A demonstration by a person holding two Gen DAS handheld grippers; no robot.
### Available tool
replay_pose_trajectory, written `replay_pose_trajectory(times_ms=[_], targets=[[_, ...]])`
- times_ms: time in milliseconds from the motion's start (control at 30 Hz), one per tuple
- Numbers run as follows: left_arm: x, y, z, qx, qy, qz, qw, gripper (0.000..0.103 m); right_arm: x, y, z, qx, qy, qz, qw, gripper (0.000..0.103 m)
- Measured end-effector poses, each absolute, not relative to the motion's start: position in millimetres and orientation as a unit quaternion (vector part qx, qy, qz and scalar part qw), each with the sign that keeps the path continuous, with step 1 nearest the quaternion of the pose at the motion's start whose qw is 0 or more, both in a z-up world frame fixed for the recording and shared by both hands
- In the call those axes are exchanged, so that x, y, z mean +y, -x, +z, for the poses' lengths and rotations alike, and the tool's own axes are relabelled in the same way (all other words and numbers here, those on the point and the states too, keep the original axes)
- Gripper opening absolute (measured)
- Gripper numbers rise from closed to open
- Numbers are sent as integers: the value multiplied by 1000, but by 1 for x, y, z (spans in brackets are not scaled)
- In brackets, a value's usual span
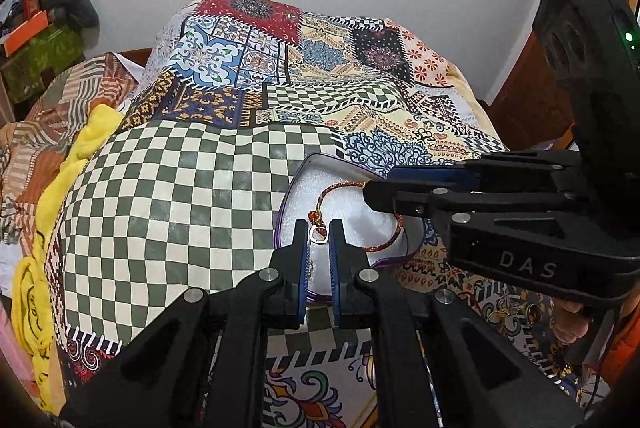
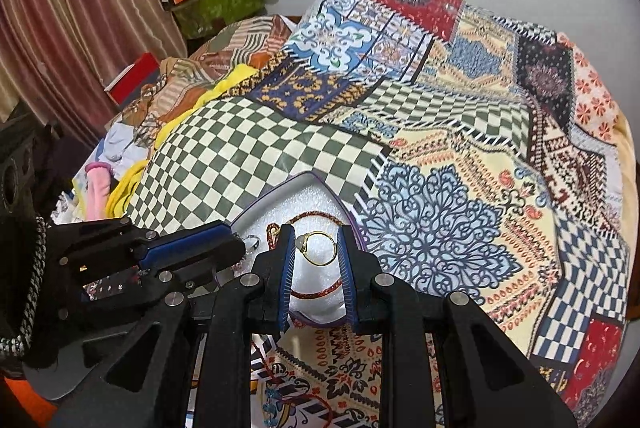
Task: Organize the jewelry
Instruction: 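Open both tools to drop the ring and the silver piece into the tin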
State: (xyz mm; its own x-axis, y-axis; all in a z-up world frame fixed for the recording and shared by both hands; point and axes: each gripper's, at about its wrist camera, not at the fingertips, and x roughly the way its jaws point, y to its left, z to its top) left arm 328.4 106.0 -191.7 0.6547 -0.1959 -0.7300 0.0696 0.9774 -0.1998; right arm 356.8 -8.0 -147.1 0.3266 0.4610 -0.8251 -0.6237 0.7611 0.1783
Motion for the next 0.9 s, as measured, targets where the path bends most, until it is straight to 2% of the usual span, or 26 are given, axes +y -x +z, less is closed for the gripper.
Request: replay_pose_trajectory(times_ms=[433,600,767,900], targets=[[109,-324,-186,409,74,-62,908,8,-8,-359,-144,492,73,342,797,20],[110,-315,-174,401,75,-58,911,10,-13,-348,-128,469,86,331,815,25],[104,-301,-158,389,59,-51,918,27,-24,-332,-110,445,92,322,831,25],[98,-288,-146,384,46,-48,921,29,-31,-314,-97,425,104,313,843,27]])
